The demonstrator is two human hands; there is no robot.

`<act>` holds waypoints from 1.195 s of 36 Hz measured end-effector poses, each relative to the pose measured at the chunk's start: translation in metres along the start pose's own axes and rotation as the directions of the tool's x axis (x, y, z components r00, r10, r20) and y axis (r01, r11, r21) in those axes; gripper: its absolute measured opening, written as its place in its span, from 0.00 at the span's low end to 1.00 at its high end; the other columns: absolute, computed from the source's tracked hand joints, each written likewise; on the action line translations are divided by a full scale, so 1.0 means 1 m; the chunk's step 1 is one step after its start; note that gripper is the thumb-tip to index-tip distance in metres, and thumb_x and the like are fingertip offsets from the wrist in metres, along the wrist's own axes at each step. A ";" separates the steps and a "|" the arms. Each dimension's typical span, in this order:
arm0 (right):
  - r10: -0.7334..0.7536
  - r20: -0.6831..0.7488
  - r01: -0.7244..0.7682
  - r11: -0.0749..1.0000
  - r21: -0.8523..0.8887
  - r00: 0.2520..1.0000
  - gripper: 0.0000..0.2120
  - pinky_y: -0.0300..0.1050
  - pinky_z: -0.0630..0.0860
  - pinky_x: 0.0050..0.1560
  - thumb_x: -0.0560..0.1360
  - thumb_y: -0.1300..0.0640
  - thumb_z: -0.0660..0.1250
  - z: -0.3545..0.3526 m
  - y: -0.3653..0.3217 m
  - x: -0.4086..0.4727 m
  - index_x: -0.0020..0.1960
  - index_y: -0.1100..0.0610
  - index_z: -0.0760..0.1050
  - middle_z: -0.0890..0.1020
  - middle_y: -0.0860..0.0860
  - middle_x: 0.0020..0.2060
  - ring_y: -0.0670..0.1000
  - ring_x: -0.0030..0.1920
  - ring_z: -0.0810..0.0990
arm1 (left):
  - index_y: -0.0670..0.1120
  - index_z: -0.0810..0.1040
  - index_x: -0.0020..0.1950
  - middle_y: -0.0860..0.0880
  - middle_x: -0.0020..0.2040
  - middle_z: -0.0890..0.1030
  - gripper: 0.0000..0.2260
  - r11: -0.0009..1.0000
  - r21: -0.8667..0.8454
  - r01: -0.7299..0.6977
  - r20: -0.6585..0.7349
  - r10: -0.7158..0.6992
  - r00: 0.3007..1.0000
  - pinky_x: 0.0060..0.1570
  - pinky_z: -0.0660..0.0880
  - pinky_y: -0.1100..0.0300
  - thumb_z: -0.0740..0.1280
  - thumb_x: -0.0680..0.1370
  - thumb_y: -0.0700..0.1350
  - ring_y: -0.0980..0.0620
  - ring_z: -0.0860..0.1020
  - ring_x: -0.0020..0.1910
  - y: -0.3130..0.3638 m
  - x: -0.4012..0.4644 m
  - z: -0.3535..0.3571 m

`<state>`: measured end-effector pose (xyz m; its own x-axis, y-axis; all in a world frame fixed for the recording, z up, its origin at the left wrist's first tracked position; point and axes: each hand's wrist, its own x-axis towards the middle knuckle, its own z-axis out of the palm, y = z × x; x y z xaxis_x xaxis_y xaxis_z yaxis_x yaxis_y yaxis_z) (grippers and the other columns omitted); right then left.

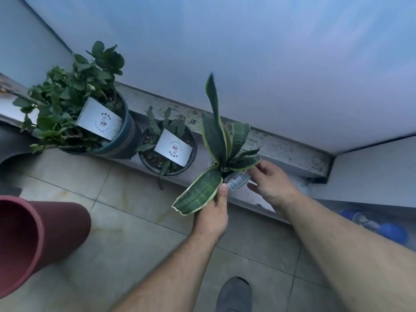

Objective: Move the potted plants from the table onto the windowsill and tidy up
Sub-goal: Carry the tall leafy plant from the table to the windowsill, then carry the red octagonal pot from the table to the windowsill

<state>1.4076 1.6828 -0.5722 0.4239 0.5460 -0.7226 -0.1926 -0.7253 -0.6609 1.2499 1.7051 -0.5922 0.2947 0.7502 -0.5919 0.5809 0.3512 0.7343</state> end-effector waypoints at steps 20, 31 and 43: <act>0.097 -0.117 -0.101 0.995 -0.027 0.988 0.20 0.74 0.73 0.62 0.81 0.46 0.64 -0.028 -0.022 -0.093 0.51 0.66 0.74 0.81 0.69 0.52 0.71 0.63 0.75 | 0.47 0.70 0.75 0.50 0.69 0.77 0.24 0.955 0.072 0.287 0.251 -0.295 0.922 0.64 0.66 0.65 0.58 0.83 0.58 0.54 0.74 0.67 0.049 -0.090 -0.031; 0.109 -0.108 -0.097 0.989 0.109 0.988 0.18 0.65 0.76 0.66 0.82 0.47 0.62 -0.057 -0.168 -0.293 0.52 0.64 0.77 0.78 0.68 0.61 0.65 0.62 0.80 | 0.52 0.72 0.70 0.53 0.59 0.80 0.17 0.956 -0.210 0.202 0.099 -0.185 0.978 0.58 0.79 0.49 0.63 0.81 0.53 0.50 0.79 0.60 0.234 -0.205 -0.145; -0.107 -0.206 0.133 0.985 0.114 0.973 0.20 0.47 0.80 0.46 0.81 0.45 0.64 -0.097 -0.309 -0.555 0.52 0.64 0.77 0.81 0.59 0.45 0.62 0.47 0.82 | 0.53 0.67 0.75 0.53 0.68 0.73 0.25 0.991 -0.081 -0.104 0.235 0.121 0.965 0.68 0.73 0.43 0.65 0.80 0.56 0.55 0.75 0.62 0.412 -0.390 -0.244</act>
<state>1.3177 1.5635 0.0532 0.6153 0.5224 -0.5903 -0.2346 -0.5936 -0.7698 1.1894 1.6937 0.0227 0.5325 0.6344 -0.5603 0.4840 0.3149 0.8165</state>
